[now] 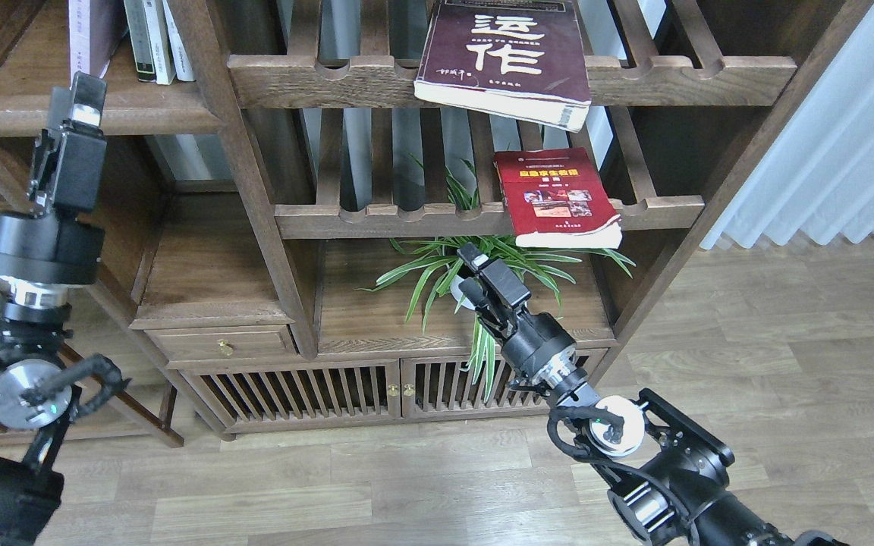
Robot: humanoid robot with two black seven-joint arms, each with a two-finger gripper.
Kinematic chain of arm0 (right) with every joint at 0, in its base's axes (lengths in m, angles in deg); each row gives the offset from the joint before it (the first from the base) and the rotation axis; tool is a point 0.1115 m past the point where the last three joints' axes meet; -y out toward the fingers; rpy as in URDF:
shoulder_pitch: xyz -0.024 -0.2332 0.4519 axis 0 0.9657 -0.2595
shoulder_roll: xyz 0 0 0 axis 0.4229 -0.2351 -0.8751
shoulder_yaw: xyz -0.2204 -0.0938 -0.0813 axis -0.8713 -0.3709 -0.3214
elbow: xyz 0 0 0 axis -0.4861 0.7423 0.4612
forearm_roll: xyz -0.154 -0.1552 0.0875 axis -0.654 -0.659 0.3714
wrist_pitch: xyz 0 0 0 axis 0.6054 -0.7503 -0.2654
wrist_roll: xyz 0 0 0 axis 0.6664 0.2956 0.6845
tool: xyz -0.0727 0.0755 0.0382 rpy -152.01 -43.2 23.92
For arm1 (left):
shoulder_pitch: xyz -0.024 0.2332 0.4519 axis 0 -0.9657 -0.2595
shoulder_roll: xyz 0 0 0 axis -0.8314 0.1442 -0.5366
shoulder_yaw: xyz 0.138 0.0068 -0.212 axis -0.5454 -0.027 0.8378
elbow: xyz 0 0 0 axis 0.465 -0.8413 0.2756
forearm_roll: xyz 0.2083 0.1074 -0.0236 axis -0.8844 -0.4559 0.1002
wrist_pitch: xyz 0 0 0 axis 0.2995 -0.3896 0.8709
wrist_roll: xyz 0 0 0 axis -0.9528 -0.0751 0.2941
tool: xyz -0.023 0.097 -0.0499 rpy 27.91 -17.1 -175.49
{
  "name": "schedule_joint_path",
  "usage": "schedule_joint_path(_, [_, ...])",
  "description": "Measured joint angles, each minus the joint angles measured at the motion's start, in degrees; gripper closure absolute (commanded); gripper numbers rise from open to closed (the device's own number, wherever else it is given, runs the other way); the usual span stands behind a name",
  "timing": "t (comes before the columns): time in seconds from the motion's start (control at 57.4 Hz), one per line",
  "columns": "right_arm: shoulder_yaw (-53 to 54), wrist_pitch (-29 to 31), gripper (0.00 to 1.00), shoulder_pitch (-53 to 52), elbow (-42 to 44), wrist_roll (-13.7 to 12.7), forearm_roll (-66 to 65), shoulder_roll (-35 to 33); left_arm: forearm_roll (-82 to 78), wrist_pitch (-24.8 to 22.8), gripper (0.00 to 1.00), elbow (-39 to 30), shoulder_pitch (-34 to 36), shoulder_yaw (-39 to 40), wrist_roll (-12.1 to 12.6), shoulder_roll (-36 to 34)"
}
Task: Organize books on shelf
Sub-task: 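Reach the right gripper to the red book and tip it outward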
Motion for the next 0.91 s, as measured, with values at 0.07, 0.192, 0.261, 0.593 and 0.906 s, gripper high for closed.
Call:
schedule_joint_path(0.07, [2.1, -2.8, 0.02, -1.5, 1.0, 0.1, 0.3, 0.0, 0.0, 0.0, 0.01, 0.0, -0.7, -1.4, 0.0, 0.4])
schedule_joint_path(0.192, [5.5, -8.4, 0.02, -3.3, 1.6, 0.1, 0.9, 0.0, 0.1, 0.0, 0.01, 0.0, -1.7, -3.7, 0.0, 0.8])
schedule_joint_path(0.261, [7.1, -10.8, 0.02, -3.7, 1.7, 0.1, 1.3, 0.0, 0.1, 0.0, 0.01, 0.0, -1.8, -4.7, 0.1, 1.2])
schedule_joint_path(0.593, [9.7, -13.1, 0.18, -4.5, 3.5, 0.0, 2.0, 0.0, 0.1, 0.0, 0.01, 0.0, -2.4, -7.7, 0.2, 1.4])
schedule_joint_path(0.906, [10.0, -13.1, 0.37, -6.0, 3.8, -0.1, 3.8, 0.0, 0.1, 0.0, 0.01, 0.0, -3.7, -9.0, 0.2, 1.3])
